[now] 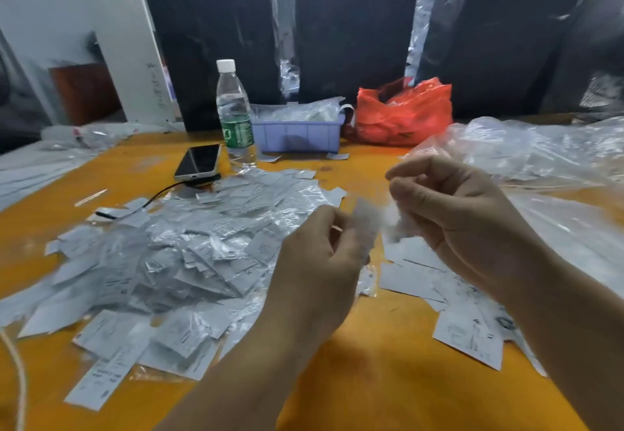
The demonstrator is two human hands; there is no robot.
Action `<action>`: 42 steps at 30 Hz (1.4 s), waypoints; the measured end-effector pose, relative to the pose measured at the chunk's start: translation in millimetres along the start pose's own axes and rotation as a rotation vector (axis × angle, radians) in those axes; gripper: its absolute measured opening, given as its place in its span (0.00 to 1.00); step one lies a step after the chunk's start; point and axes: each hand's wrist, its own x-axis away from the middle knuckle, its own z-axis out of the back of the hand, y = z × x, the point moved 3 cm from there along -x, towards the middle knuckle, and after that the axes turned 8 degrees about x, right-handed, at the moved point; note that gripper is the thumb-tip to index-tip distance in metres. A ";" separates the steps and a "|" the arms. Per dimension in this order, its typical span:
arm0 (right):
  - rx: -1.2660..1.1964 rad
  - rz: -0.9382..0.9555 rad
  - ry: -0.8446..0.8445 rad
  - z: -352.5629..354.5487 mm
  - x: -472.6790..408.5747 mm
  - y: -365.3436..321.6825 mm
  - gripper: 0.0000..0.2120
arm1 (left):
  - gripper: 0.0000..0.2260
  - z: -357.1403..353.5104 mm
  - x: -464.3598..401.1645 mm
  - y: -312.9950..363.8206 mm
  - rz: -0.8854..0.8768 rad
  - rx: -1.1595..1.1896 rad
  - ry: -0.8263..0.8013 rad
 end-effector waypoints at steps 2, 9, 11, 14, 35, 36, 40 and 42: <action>0.023 -0.057 -0.046 0.4 4.4 13.8 0.13 | 0.04 0.2 -1.6 -1.6 -0.003 -0.001 -0.020; 0.015 -0.197 -0.016 1.9 10.3 31.2 0.12 | 0.10 1.2 -1.9 -2.7 0.024 0.037 -0.059; 0.083 -0.204 0.000 0.1 12.5 30.0 0.13 | 0.10 2.9 -1.7 -2.9 0.050 0.061 -0.061; 0.163 -0.205 0.024 -0.7 13.9 26.8 0.16 | 0.10 3.4 -3.0 -0.1 0.062 0.080 -0.105; 0.086 -0.218 -0.079 -1.3 18.4 26.5 0.13 | 0.15 0.7 0.1 4.5 0.019 0.173 -0.101; 0.085 -0.222 -0.082 -1.7 18.6 25.7 0.12 | 0.14 0.8 -0.3 4.4 0.030 0.194 -0.108; 0.102 -0.235 -0.135 -3.0 18.6 24.1 0.11 | 0.08 2.8 -4.5 1.0 0.048 0.232 -0.108; 0.089 -0.249 -0.168 -4.0 18.9 24.8 0.13 | 0.07 3.8 -5.2 1.7 0.028 0.214 -0.104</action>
